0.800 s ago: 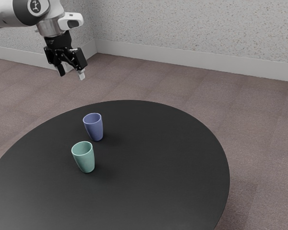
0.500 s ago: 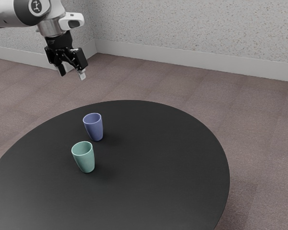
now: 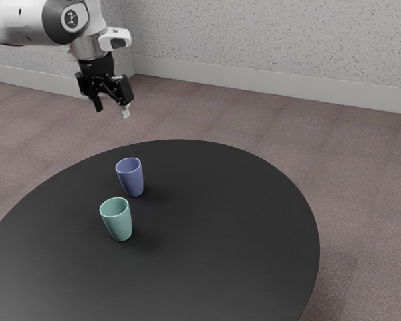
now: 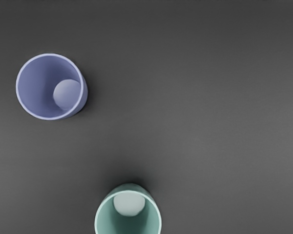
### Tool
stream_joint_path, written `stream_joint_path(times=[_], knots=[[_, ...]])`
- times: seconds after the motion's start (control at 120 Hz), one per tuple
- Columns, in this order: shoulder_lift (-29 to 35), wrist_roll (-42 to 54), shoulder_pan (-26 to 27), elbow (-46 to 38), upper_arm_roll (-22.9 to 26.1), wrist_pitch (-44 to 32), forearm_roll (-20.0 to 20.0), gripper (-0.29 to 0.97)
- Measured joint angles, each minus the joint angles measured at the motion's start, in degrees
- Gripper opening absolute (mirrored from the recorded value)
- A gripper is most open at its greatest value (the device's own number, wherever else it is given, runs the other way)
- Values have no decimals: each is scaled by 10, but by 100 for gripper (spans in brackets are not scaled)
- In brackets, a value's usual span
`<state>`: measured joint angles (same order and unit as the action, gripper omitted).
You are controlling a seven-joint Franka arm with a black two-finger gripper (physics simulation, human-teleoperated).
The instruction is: Place the left cup onto the right cup
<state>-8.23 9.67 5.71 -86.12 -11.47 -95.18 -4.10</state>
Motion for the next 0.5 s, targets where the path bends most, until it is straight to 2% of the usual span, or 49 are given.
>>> stream_joint_path(times=[0.225,0.5], knots=[[-72,0,-1,60,-2,-6,-1,68],[-104,0,-11,52,-6,-49,-15,68]])
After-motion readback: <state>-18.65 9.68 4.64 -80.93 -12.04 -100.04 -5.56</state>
